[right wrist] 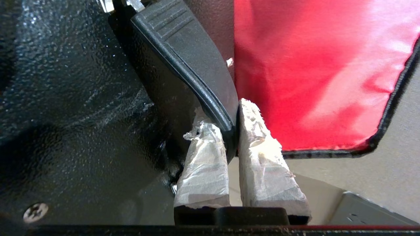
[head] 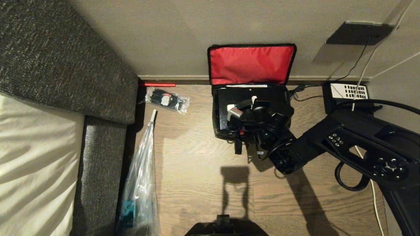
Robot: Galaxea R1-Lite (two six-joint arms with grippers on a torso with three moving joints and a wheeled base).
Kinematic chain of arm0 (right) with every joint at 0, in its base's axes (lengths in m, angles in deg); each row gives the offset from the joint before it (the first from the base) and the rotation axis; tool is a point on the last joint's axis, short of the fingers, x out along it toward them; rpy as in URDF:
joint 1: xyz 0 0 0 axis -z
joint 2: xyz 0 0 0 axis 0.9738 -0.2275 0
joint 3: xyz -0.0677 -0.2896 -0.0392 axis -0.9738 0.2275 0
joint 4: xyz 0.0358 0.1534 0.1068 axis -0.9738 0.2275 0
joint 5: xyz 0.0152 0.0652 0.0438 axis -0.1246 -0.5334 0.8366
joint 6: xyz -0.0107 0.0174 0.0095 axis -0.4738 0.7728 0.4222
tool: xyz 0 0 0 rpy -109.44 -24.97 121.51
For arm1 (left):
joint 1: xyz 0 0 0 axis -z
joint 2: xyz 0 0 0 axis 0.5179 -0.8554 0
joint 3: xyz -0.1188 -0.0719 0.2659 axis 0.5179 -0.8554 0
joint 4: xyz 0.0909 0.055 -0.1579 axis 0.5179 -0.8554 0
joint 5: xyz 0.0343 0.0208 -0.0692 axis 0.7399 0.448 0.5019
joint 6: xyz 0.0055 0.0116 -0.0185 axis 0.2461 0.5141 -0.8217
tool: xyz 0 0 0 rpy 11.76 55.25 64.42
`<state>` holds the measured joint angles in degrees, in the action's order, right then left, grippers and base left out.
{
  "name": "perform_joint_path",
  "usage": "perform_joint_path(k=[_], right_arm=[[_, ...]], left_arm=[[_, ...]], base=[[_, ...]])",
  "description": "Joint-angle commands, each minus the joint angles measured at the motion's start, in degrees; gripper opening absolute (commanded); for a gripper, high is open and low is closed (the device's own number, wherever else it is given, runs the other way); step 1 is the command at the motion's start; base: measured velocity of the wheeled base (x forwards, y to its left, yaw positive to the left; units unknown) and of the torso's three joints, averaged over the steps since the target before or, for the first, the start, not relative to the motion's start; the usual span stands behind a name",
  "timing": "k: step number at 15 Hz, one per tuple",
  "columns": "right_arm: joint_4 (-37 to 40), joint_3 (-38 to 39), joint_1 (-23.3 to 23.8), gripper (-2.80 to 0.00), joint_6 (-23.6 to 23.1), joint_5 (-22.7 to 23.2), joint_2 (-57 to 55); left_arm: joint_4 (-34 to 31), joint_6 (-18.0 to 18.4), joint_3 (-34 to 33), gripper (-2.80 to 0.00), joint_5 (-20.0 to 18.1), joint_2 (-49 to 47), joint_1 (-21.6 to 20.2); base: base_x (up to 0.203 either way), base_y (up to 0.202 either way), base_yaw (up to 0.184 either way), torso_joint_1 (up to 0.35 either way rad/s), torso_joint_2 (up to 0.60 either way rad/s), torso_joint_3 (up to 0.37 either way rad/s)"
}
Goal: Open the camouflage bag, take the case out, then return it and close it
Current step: Place the black box back
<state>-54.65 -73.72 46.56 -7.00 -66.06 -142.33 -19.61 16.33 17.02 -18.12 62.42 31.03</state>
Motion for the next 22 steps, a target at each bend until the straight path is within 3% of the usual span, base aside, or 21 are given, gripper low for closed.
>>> perform_joint_path(k=[1,3,4,9,16,18,19,22], right_arm=[[-0.43,-0.40,-0.03,-2.80,-0.51,-0.24,-1.82],[-0.16,-1.26,0.07,-2.80,-0.68,-0.64,-2.29],[0.25,-1.32,0.38,0.00,-0.81,-2.33,-2.29],[0.71,-0.69,0.50,0.00,-0.41,-4.37,-3.18],[0.97,7.00,0.50,0.00,1.93,-4.63,2.89],[1.62,7.68,0.43,0.00,4.37,-7.26,4.39],[2.35,7.94,0.41,-2.80,5.31,-7.63,4.74],[9.42,8.46,1.35,-2.80,10.44,-9.10,8.09]], left_arm=[[-0.04,0.02,0.00,-2.80,0.01,0.09,-0.02],[-0.03,0.02,0.00,-2.80,0.01,0.09,-0.02],[-0.04,0.02,0.00,-2.80,0.01,0.09,-0.02],[-0.04,-0.07,0.00,-2.80,0.01,0.09,-0.02],[0.05,0.01,0.00,-2.80,0.01,0.01,-0.02],[-0.03,-0.03,0.00,-2.80,0.01,0.07,-0.02],[0.05,-0.07,0.00,-2.80,0.01,0.06,-0.02],[0.00,-0.07,0.00,-2.80,0.01,0.09,-0.02]], base=[[0.000,0.000,0.000,0.000,0.00,0.000],[0.000,0.000,0.000,0.000,0.00,0.000],[0.000,0.000,0.000,0.000,0.00,0.000],[0.000,0.000,0.000,0.000,0.00,0.000],[0.000,0.000,0.000,0.000,0.00,0.000],[0.000,0.000,0.000,0.000,0.00,0.000],[0.000,0.000,0.000,0.000,0.00,0.000],[0.000,0.000,0.000,0.000,0.00,0.000]])
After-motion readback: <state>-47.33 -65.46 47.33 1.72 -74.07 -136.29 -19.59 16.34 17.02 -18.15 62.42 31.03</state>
